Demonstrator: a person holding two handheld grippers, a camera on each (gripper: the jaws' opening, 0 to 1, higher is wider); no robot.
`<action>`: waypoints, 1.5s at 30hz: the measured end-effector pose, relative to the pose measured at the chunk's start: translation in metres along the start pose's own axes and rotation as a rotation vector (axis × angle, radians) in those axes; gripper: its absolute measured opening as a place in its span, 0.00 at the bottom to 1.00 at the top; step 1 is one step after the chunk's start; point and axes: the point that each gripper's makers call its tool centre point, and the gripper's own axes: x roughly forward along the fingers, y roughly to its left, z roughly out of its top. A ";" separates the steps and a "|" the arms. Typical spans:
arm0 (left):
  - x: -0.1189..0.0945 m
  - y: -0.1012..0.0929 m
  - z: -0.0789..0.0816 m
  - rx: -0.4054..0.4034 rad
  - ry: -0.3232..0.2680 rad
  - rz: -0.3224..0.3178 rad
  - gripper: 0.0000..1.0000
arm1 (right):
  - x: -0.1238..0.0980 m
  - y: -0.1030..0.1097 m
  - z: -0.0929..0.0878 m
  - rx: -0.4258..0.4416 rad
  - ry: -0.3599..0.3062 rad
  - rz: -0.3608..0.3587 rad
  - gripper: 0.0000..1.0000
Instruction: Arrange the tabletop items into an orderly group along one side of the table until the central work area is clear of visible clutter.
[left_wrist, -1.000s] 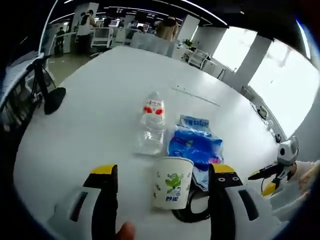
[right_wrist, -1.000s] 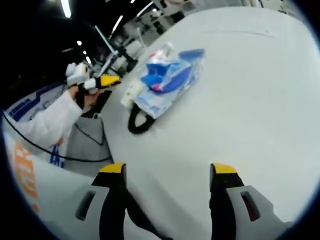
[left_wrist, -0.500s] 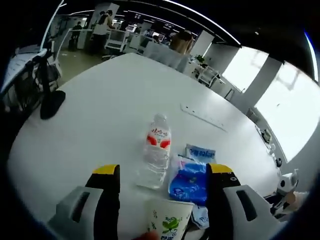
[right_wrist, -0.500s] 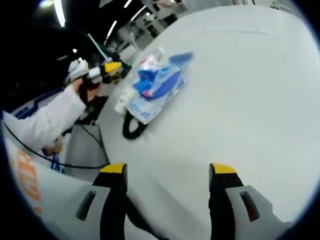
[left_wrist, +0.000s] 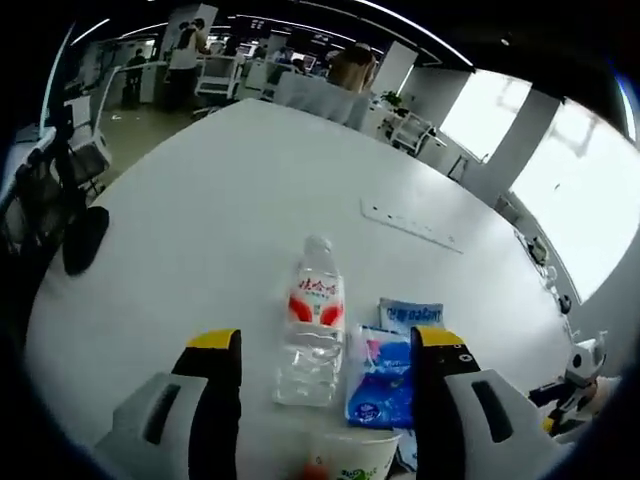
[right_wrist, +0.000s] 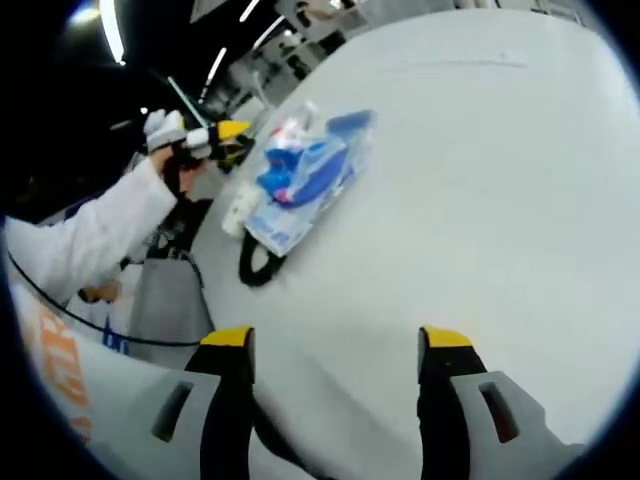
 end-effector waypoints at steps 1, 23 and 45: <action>0.003 -0.001 0.000 0.010 0.008 0.001 0.69 | 0.000 -0.001 0.000 0.002 -0.001 0.000 0.65; 0.074 -0.008 0.035 0.130 0.107 0.025 0.59 | 0.000 -0.016 0.005 0.052 0.009 -0.009 0.61; 0.137 0.008 0.038 0.195 0.187 0.105 0.34 | 0.002 -0.031 0.004 0.157 0.003 -0.010 0.57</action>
